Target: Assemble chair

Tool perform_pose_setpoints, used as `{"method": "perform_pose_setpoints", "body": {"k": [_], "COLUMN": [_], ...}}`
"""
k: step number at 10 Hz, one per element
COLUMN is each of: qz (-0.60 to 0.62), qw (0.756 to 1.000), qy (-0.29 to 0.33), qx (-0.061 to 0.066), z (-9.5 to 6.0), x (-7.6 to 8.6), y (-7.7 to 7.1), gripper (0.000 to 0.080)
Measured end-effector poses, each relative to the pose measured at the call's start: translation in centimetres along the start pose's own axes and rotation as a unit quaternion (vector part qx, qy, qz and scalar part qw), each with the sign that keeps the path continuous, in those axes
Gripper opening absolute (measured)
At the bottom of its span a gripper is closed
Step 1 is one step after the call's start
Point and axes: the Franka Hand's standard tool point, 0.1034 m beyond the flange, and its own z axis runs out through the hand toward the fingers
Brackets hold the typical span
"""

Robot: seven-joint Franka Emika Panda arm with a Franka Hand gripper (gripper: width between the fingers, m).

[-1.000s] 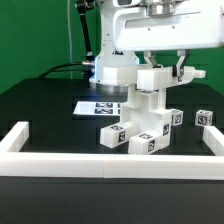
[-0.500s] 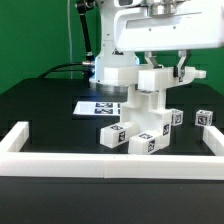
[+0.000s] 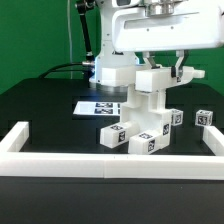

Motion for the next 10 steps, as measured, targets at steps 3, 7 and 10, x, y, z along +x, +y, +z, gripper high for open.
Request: {"method": "perform_pose_setpoints", "body": {"k": [3, 7, 10], "qz": [-0.001, 0.007, 0.017], "qw": [1.0, 1.0, 1.0], "qy": [0.0, -0.001, -0.004], "qx": [0.0, 0.002, 0.001], "z": [-0.02, -0.11, -0.11], "x": [0.0, -0.04, -0.2], "y": [-0.1, -0.1, -0.1], "gripper": [0.0291, 0.0291, 0.0291]}}
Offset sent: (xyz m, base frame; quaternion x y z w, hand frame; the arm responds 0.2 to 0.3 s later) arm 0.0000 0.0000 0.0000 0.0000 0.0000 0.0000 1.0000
